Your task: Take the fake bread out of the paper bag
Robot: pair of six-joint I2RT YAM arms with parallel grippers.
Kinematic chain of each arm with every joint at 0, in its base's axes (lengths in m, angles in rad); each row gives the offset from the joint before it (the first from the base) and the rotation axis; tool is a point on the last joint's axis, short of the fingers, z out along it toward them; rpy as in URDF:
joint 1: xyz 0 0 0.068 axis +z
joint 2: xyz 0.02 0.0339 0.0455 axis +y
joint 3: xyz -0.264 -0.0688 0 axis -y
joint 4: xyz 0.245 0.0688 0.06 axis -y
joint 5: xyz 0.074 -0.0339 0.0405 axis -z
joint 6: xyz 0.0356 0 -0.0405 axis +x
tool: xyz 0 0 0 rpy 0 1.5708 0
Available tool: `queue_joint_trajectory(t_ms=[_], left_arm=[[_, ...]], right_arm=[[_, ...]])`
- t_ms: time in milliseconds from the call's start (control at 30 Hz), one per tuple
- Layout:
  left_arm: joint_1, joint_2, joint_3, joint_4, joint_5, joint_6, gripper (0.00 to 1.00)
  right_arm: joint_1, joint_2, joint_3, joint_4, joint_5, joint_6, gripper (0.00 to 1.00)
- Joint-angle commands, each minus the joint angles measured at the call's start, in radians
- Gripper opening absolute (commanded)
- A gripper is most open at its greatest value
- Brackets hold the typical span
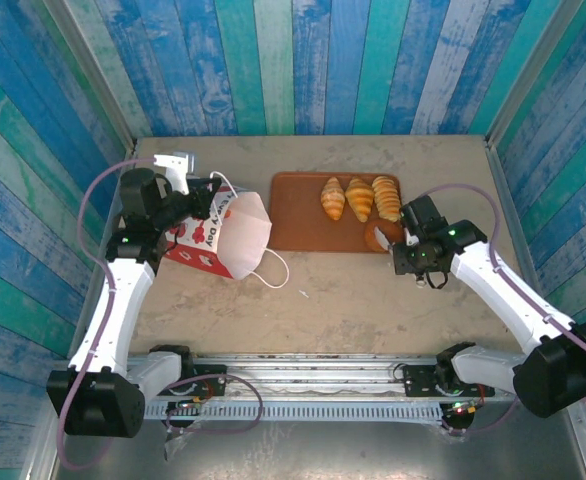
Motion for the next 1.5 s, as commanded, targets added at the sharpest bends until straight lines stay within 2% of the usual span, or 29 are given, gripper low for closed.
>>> queue_joint_trajectory(t_ms=[0, 67, 200, 333, 400, 867, 1100, 1400, 1467], left_arm=[[0.003, -0.009, 0.01, 0.018, 0.001, 0.002, 0.0], [0.002, -0.007, 0.01, 0.021, 0.0, -0.002, 0.0], [0.002, -0.007, 0.008, 0.024, 0.003, -0.007, 0.0], [0.002, -0.007, 0.008, 0.026, 0.003, -0.002, 0.0], [0.002, -0.007, 0.007, 0.029, 0.003, -0.004, 0.0], [0.002, -0.011, 0.006, 0.029, -0.002, 0.002, 0.0], [0.002, -0.04, 0.02, -0.025, -0.062, 0.053, 0.0], [0.002, -0.183, -0.037, -0.052, -0.196, 0.143, 0.0], [0.002, -0.216, -0.052, -0.053, -0.226, 0.161, 0.0]], right_arm=[[-0.005, -0.006, 0.014, 0.031, -0.063, -0.009, 0.56], [-0.005, 0.01, 0.027, 0.044, -0.09, -0.018, 0.57], [-0.006, 0.042, 0.046, 0.036, -0.004, -0.031, 0.58], [-0.007, 0.092, 0.083, 0.028, -0.021, -0.054, 0.57], [-0.006, 0.11, 0.09, 0.01, 0.019, -0.045, 0.57], [-0.008, 0.079, 0.07, 0.0, 0.036, -0.051, 0.56], [-0.008, -0.023, 0.084, 0.069, -0.12, -0.088, 0.54], [-0.004, -0.102, 0.067, 0.248, -0.549, -0.117, 0.5], [0.015, -0.111, 0.062, 0.286, -0.597, -0.12, 0.49]])
